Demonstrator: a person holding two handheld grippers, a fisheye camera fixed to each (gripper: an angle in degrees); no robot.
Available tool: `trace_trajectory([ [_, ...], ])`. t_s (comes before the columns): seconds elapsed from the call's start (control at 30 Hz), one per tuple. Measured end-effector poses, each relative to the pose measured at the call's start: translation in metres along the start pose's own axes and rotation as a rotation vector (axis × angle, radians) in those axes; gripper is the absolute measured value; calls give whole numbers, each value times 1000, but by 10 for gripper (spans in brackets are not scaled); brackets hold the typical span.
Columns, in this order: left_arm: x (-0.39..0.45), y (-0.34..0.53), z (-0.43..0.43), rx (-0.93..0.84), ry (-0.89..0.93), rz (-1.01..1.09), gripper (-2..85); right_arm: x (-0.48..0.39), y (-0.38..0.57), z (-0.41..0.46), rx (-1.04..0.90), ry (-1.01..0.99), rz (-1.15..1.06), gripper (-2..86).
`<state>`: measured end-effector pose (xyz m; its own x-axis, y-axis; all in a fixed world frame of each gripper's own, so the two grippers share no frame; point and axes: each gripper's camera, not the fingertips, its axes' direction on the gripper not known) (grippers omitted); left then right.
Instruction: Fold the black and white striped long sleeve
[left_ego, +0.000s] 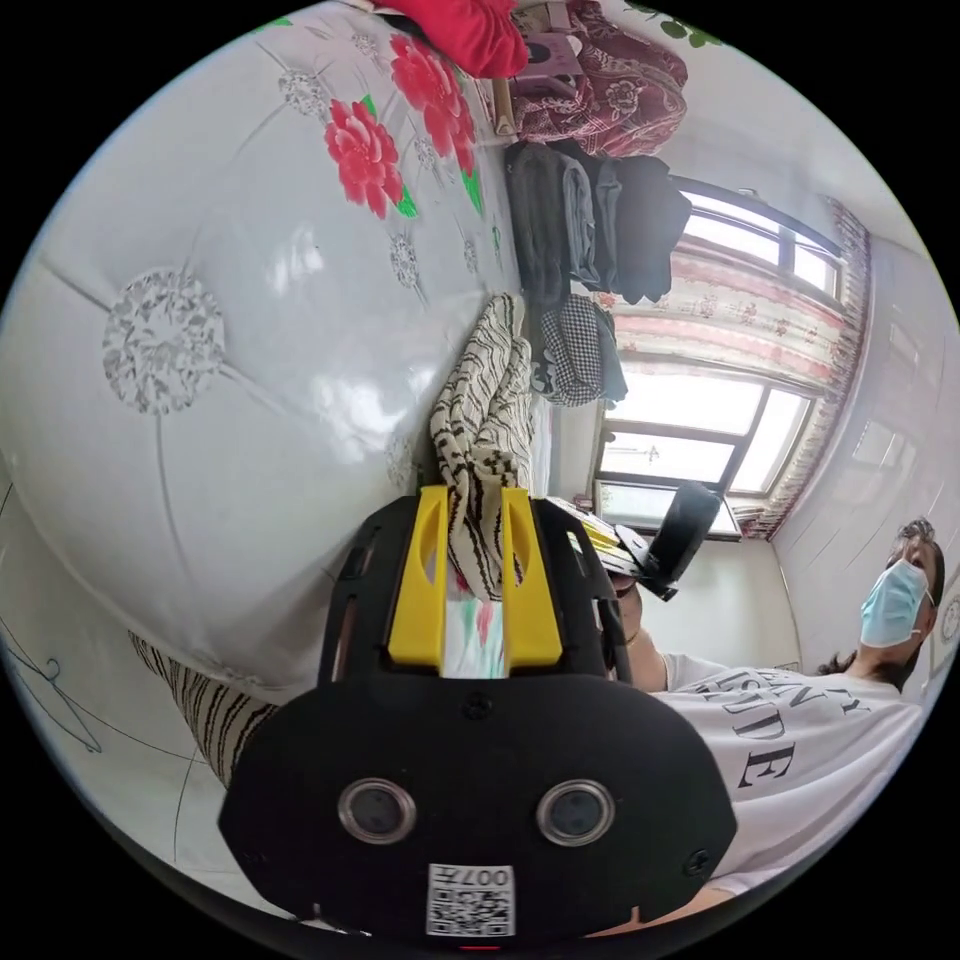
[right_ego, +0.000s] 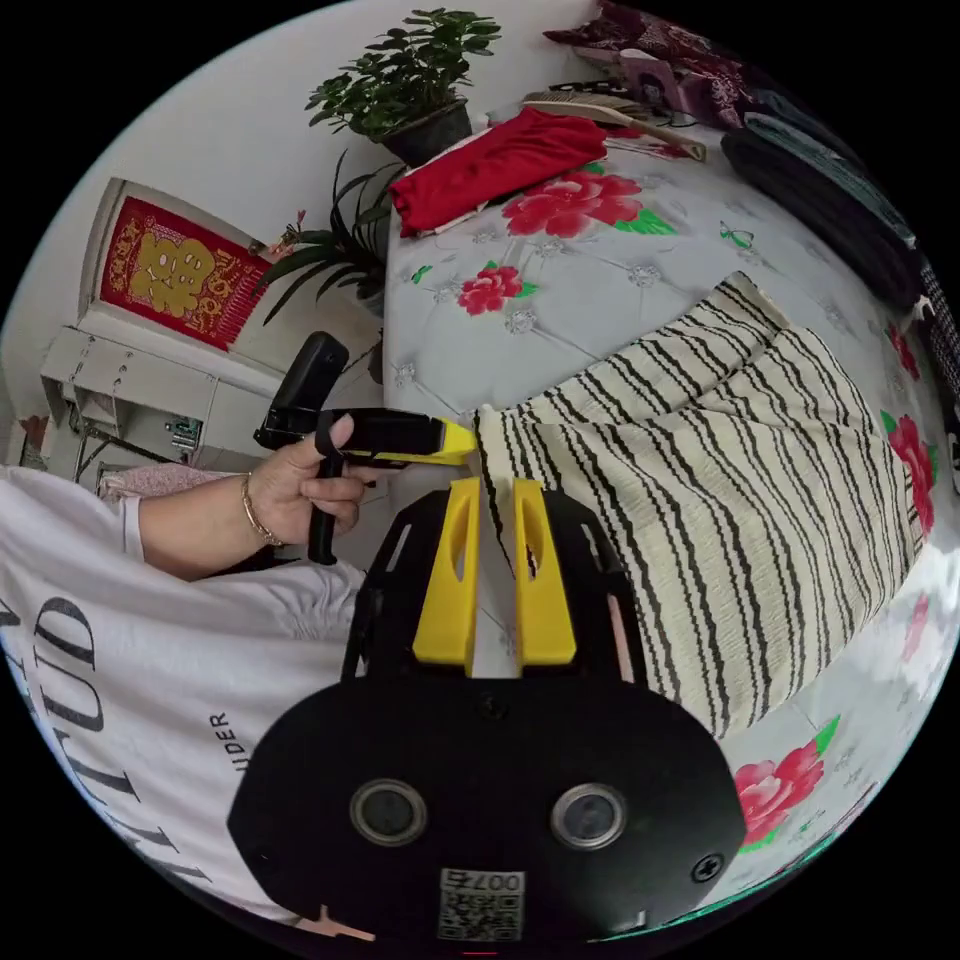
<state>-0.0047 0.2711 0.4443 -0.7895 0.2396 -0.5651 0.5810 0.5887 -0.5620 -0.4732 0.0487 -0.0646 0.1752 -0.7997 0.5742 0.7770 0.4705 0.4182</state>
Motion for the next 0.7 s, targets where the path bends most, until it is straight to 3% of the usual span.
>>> trace_trajectory([
  [0.1, 2, 6, -9, -11, 36, 29, 109, 31, 38, -42, 129, -44, 98, 45],
  [0.27, 21, 8, -12, -72, 77, 103, 170, 141, 167, -109, 363, -143, 585, 68],
  [0.37, 27, 5, -7, -104, 64, 110, 186, 186, 242, -100, 454, -294, 832, 80],
  [0.47, 32, -2, 3, -114, 55, 92, 195, 208, 271, -69, 464, -468, 938, 86],
  [0.6, 37, -14, 16, -129, 5, 38, 161, 219, 264, -42, 452, -566, 942, 79],
  [0.67, 36, -24, 25, -161, -73, -59, 47, 222, 259, -39, 454, -596, 956, 69],
  [0.7, 37, -27, 25, -156, -76, -71, 38, 221, 257, -41, 452, -591, 956, 66],
])
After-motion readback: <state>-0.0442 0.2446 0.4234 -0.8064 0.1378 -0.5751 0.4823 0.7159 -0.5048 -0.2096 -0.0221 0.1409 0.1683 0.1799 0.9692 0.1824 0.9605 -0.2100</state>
